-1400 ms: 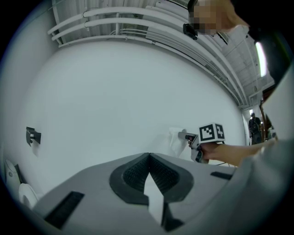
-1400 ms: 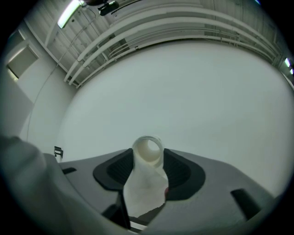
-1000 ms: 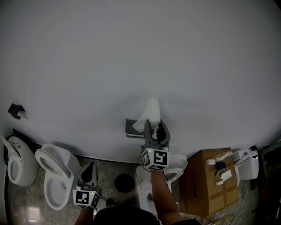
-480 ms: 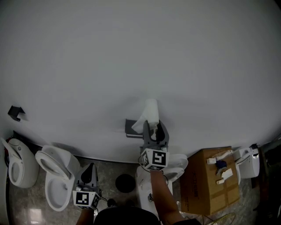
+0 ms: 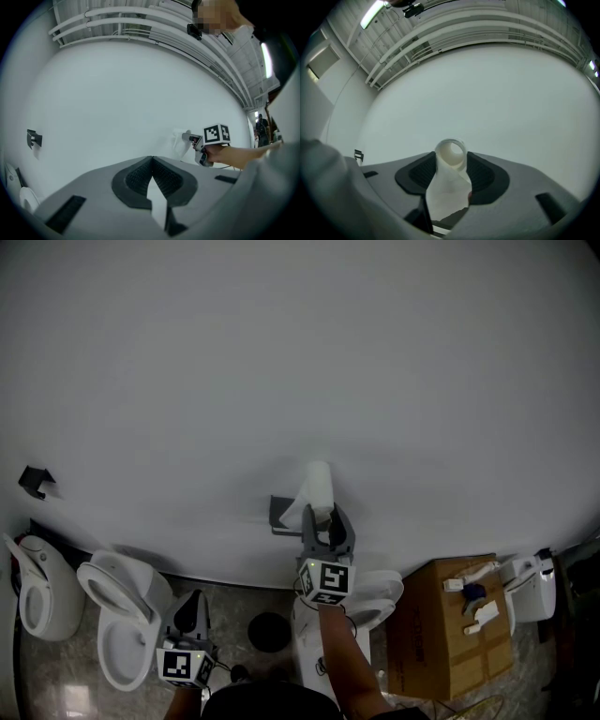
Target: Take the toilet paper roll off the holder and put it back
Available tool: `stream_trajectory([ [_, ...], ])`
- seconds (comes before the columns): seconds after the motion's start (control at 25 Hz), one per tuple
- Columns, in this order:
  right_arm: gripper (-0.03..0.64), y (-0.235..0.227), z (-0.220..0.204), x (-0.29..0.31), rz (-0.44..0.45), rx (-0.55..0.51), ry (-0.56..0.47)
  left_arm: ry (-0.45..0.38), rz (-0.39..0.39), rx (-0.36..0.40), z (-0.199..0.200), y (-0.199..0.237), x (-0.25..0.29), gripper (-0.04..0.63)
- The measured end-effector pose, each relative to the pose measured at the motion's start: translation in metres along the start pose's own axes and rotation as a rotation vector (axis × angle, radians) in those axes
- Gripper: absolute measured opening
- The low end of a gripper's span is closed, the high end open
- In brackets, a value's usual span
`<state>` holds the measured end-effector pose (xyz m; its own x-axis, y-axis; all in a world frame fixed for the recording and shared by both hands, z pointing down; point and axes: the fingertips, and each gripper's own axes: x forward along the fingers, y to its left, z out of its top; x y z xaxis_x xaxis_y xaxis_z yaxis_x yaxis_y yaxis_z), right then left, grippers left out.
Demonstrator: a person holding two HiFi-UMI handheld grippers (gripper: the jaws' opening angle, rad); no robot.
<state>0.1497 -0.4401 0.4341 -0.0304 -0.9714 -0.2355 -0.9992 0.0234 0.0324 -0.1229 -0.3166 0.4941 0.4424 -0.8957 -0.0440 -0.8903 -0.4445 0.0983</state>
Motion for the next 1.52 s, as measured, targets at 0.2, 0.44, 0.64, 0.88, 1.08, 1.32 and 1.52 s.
stream_trajectory([
  [0.2, 0.207, 0.0, -0.022, 0.0, -0.005, 0.001, 0.044, 0.039, 0.017, 0.014, -0.003, 0.002, -0.002, 0.003],
  [0.44, 0.207, 0.0, -0.06, -0.001, -0.016, -0.007, 0.118, 0.013, 0.018, 0.016, 0.008, 0.003, -0.003, 0.003],
  [0.64, 0.207, -0.001, -0.086, -0.001, -0.018, -0.004, 0.174, 0.01, 0.026, 0.034, 0.001, 0.009, -0.004, 0.003],
  [0.88, 0.207, -0.001, -0.11, 0.0, -0.02, -0.004, 0.227, 0.016, 0.03, 0.022, -0.001, 0.013, -0.002, 0.003],
  [1.08, 0.207, 0.0, -0.129, 0.0, -0.022, -0.003, 0.269, 0.018, 0.03, 0.022, -0.003, 0.016, -0.003, 0.003],
  [1.32, 0.207, 0.001, -0.147, -0.001, -0.026, 0.004, 0.31, 0.02, 0.052, 0.021, 0.007, 0.018, -0.004, 0.003],
  [1.52, 0.207, 0.002, -0.153, -0.001, -0.025, 0.009, 0.324, 0.028, 0.038, 0.022, -0.005, 0.021, -0.011, 0.003],
])
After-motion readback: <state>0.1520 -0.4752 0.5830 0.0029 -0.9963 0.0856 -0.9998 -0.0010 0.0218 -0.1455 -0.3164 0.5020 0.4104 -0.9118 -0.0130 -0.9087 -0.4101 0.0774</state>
